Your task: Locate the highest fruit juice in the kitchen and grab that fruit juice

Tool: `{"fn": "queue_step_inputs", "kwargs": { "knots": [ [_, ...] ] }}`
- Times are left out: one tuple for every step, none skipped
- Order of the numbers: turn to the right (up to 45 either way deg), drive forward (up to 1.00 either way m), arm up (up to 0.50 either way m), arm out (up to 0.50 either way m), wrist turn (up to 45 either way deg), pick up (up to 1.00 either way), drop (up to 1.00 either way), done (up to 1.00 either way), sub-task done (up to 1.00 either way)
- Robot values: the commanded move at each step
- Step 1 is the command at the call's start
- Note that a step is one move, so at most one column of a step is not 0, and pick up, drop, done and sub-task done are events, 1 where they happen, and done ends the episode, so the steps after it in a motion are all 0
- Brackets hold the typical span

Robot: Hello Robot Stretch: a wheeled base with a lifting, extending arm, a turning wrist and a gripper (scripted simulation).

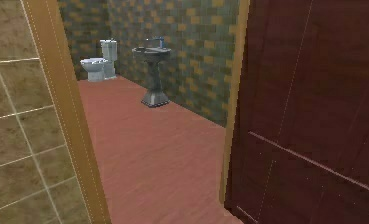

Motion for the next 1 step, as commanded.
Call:
{"fn": "queue_step_inputs", "kwargs": {
  "knots": [
    [-3.0, 0.00, 0.00, 0.00, 0.0, 0.00, 0.00, 0.00, 0.00]
  ]
}}
